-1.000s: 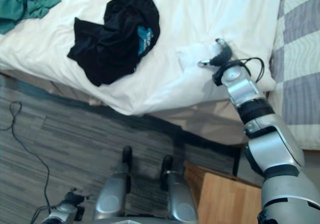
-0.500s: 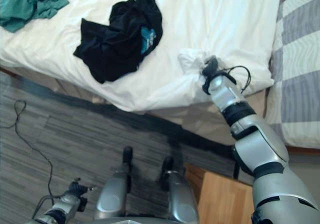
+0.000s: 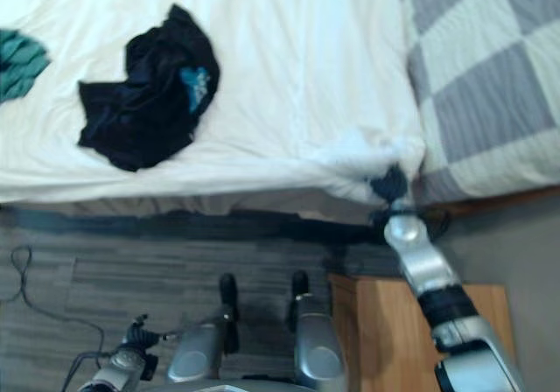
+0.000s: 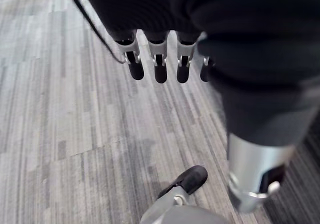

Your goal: Tidy up the quilt and then pick up the clothes from the bed and put them into the laundry hamper.

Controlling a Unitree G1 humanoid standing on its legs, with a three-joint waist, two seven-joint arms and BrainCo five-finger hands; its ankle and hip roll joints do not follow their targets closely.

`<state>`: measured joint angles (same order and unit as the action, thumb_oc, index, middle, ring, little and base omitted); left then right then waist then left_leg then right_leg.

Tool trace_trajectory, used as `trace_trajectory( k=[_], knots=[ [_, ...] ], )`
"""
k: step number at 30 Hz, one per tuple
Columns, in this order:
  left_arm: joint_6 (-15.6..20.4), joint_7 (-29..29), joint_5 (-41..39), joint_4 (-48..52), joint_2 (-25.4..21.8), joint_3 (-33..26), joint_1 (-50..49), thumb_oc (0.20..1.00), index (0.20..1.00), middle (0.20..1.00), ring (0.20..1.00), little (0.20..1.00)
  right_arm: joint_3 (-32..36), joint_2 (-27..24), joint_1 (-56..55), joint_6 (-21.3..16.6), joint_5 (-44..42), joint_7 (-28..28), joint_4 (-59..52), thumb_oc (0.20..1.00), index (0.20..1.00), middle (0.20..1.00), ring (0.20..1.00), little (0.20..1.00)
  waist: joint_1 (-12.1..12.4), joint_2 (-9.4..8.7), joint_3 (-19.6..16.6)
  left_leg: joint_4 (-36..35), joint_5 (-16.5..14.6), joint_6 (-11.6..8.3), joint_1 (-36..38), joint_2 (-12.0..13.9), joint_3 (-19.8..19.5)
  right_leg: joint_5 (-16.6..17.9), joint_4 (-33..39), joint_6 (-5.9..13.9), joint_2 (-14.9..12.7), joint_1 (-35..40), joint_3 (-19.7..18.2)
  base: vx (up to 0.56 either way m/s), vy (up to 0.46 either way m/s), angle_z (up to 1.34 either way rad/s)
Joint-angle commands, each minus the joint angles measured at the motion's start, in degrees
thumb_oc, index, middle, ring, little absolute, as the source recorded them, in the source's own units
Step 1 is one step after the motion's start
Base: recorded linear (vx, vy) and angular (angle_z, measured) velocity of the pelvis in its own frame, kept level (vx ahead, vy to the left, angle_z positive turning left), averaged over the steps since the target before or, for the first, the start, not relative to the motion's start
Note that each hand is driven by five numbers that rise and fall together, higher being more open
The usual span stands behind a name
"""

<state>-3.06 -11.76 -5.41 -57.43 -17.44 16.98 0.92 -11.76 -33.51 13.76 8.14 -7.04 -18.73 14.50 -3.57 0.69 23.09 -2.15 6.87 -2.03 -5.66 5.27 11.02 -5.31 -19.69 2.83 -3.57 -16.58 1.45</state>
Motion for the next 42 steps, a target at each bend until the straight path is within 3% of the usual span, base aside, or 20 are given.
trace_trajectory(
  k=[1, 5, 9, 13, 17, 18, 19, 21, 27, 28, 32, 33, 36, 37, 42],
  knots=[
    [-0.65, -1.98, -0.15, -1.31, 0.47, -1.14, -1.02, 1.0, 1.0, 1.0, 1.0, 1.0, 3.05, 0.03, -3.44, 2.78, -4.99, -3.27, 6.56, 1.0, 1.0, 1.0, 1.0, 1.0, -2.85, -2.07, 1.75, 2.81, -7.96, -0.01, 2.25, -0.59, 0.9, 8.43, 19.91, 4.72, -2.76, 10.38, -0.89, -0.02, 0.064, -0.25],
    [-0.9, -2.33, -1.61, -1.61, 1.43, -0.03, 0.2, 1.0, 1.0, 1.0, 1.0, 1.0, 2.9, 5.81, -7.87, 3.37, -10.13, -4.63, 17.79, 1.0, 1.0, 1.0, 1.0, 1.0, -4.61, -1.5, 1.57, 2.79, -8.47, 0.04, 3.41, -0.67, 2.3, 8.55, 20.23, 4.6, -2.98, 10.77, -1.25, 0.0, 0.048, -0.23],
    [-1.95, -2.52, -2.13, -1.59, 1.97, 0.82, 1.08, 1.0, 1.0, 1.0, 1.0, 1.0, 4.51, 7.93, -10.02, 6.96, -15.65, -7.1, 26.9, 1.0, 1.0, 1.0, 1.0, 1.0, -4.97, -1.48, 0.97, 3.0, -8.68, 0.17, 3.74, -0.65, 2.69, 8.56, 19.97, 4.48, -2.98, 11.03, -1.35, 0.0, 0.008, -0.04],
    [-1.63, -2.06, -1.36, -3.81, 1.92, 0.88, 1.49, 1.0, 1.0, 1.0, 1.0, 1.0, 7.98, 8.51, -11.72, 8.06, -17.49, -10.32, 35.12, 1.0, 1.0, 1.0, 1.0, 1.0, -4.59, -2.31, -0.14, 3.15, -9.05, 0.46, 4.12, -0.61, 2.57, 8.58, 20.02, 4.57, -2.92, 11.73, -1.16, 0.02, -0.022, -0.01],
    [-1.29, -2.07, 0.3, -5.57, 1.61, 0.6, 1.05, 1.0, 1.0, 1.0, 1.0, 1.0, 10.79, 7.1, -12.44, 3.53, -15.92, -14.07, 38.58, 1.0, 1.0, 1.0, 1.0, 1.0, -3.45, -3.66, -1.22, 3.53, -9.6, 0.68, 4.47, -0.34, 1.7, 8.88, 20.44, 4.86, -2.58, 12.73, -0.64, 0.04, -0.08, 0.02],
    [-1.72, -2.07, 1.2, -5.23, 1.43, 0.26, 0.54, 1.0, 1.0, 1.0, 1.0, 1.0, 11.62, 5.83, -12.53, -0.44, -16.81, -12.99, 36.91, 0.2, 0.2, 0.2, 0.2, 0.2, -3.02, -4.11, -1.51, 3.77, -9.85, 0.73, 4.55, -0.28, 1.22, 8.97, 20.6, 4.95, -2.5, 13.1, -0.49, 0.06, -0.071, -0.04],
    [-2.02, -2.19, 1.96, -4.71, 1.22, -0.01, -0.19, 1.0, 1.0, 1.0, 1.0, 1.0, 12.13, 4.47, -12.4, -2.68, -17.08, -11.57, 33.27, 0.2, 0.2, 0.2, 0.2, 0.2, -2.74, -4.54, -1.77, 3.89, -10.01, 0.77, 4.6, -0.18, 1.04, 9.05, 20.83, 5.02, -2.55, 13.37, -0.19, 0.06, -0.079, -0.01],
    [-2.38, -2.27, 3.28, -3.62, 0.88, -0.9, -1.81, 1.0, 1.0, 1.0, 1.0, 1.0, 13.59, 1.83, -11.97, -3.6, -15.16, -9.0, 22.46, 0.2, 0.2, 0.2, 0.2, 0.2, -2.47, -5.17, -2.2, 3.85, -10.23, 0.85, 4.79, 0.0, 0.81, 9.1, 21.16, 5.27, -2.62, 13.72, 0.11, 0.04, -0.034, 0.01],
    [-3.68, -2.09, 3.0, -1.45, 0.24, -2.77, -3.56, 1.0, 1.0, 1.0, 1.0, 1.0, 13.5, -3.22, -7.11, -0.15, -8.01, -1.29, -3.29, 0.2, 0.2, 0.2, 0.2, 0.2, -2.24, -5.9, -2.71, 3.54, -10.25, 0.97, 4.69, 0.31, 0.85, 9.13, 21.32, 5.79, -2.63, 13.34, 0.02, 0.01, 0.016, 0.02],
    [-4.05, -2.02, 1.97, -1.61, 0.04, -2.62, -2.73, 1.0, 1.0, 1.0, 1.0, 1.0, 11.19, -6.08, -2.32, 0.89, -5.78, 1.61, -8.76, 0.2, 0.2, 0.2, 0.2, 0.2, -1.69, -6.06, -2.47, 3.76, -9.95, 0.85, 3.97, 0.43, 0.95, 9.4, 21.34, 5.81, -2.7, 12.78, -0.02, 0.0, 0.0, 0.0],
    [-4.6, -2.57, 0.7, -2.18, -0.05, -1.76, -1.07, 1.0, 1.0, 1.0, 1.0, 1.0, 7.37, -8.5, 7.57, 4.72, -3.84, 2.69, -9.34, 0.2, 0.2, 0.2, 0.2, 0.2, -0.31, -6.17, -1.25, 4.74, -9.96, 0.68, 2.71, 0.4, 0.41, 9.52, 21.32, 5.67, -2.76, 12.44, 0.43, 0.0, -0.016, 0.03],
    [-5.0, -2.8, 0.04, -2.04, -0.46, -0.89, -0.35, 1.0, 1.0, 1.0, 1.0, 1.0, 4.98, -10.0, 15.24, 7.41, -5.16, 3.17, -6.4, 0.2, 0.2, 0.2, 0.2, 0.2, 1.15, -6.02, -0.03, 5.54, -9.89, 0.57, 1.56, 0.22, -0.43, 9.52, 21.2, 5.53, -2.81, 12.21, 0.97, -0.01, -0.047, 0.16],
    [-5.41, -2.59, -0.56, -1.91, -1.27, -0.12, 0.42, 1.0, 1.0, 1.0, 1.0, 1.0, 2.57, -11.24, 22.65, 10.31, -6.37, 3.64, -1.98, 0.2, 0.2, 0.2, 0.2, 0.2, 2.69, -5.66, 1.23, 6.25, -9.71, 0.52, 0.15, -0.05, -1.47, 9.39, 20.95, 5.32, -2.83, 11.77, 1.46, -0.01, -0.052, 0.31],
    [-5.66, -2.51, -1.07, -1.61, -1.84, 0.59, 0.78, 1.0, 1.0, 1.0, 1.0, 1.0, 0.9, -11.76, 27.7, 12.53, -6.67, 3.62, 1.45, 0.2, 0.2, 0.2, 0.2, 0.2, 3.81, -5.29, 2.07, 6.51, -9.49, 0.43, -0.87, -0.25, -2.17, 9.25, 20.74, 5.12, -2.78, 11.29, 1.7, -0.03, -0.051, 0.3],
    [-5.66, -1.41, -2.74, -0.01, -3.12, 2.74, 1.28, 1.0, 1.0, 1.0, 1.0, 1.0, -4.71, -12.86, 40.67, 15.02, -4.02, 3.78, 17.13, 0.2, 0.2, 0.2, 0.2, 0.2, 6.37, -2.63, 5.19, 6.88, -8.39, -0.04, -4.29, -1.11, -4.6, 8.32, 19.67, 4.19, -2.57, 9.24, 2.91, -0.05, -0.008, 0.3]
  ],
)
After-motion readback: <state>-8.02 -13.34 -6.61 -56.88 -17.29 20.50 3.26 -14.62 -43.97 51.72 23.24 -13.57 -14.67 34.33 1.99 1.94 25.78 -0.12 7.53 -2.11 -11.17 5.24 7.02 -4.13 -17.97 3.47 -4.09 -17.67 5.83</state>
